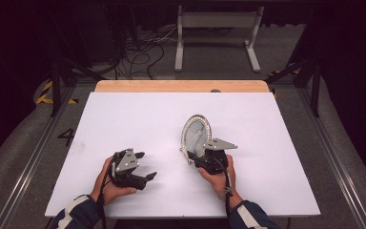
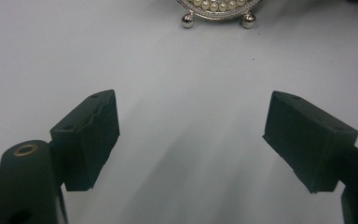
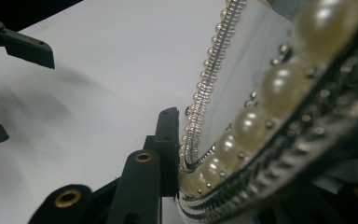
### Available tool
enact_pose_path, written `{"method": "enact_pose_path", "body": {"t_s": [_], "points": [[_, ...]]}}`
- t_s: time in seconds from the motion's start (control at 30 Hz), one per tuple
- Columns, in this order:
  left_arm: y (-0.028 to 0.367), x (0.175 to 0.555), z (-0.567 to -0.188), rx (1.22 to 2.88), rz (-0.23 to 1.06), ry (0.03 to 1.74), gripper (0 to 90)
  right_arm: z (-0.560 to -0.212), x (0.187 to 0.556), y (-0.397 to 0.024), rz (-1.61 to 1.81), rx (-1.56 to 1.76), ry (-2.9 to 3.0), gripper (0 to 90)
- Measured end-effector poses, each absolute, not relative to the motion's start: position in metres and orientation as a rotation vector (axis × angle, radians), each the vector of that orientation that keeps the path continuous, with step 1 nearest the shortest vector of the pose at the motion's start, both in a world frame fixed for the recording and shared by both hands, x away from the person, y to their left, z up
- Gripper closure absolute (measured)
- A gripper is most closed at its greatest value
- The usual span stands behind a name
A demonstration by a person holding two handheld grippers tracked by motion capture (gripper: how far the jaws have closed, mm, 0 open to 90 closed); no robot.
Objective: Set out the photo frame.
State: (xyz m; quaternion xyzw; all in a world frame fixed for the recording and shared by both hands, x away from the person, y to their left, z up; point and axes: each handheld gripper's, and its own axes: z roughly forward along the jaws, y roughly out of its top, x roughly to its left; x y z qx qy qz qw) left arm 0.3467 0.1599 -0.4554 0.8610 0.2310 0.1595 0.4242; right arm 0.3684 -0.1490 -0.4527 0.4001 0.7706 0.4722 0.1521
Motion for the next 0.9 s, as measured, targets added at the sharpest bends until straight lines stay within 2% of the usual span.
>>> {"method": "enact_pose_path", "body": {"t_s": [0.67,0.9], "points": [[0.155,0.349,-0.453,2.142,0.397,0.56,18.9,-0.448,0.368,-0.167,1.367,1.104,2.358,75.7],[0.148,0.358,-0.447,2.101,0.366,0.544,23.5,-0.442,0.364,-0.17,1.316,1.098,2.32,64.5]]}}
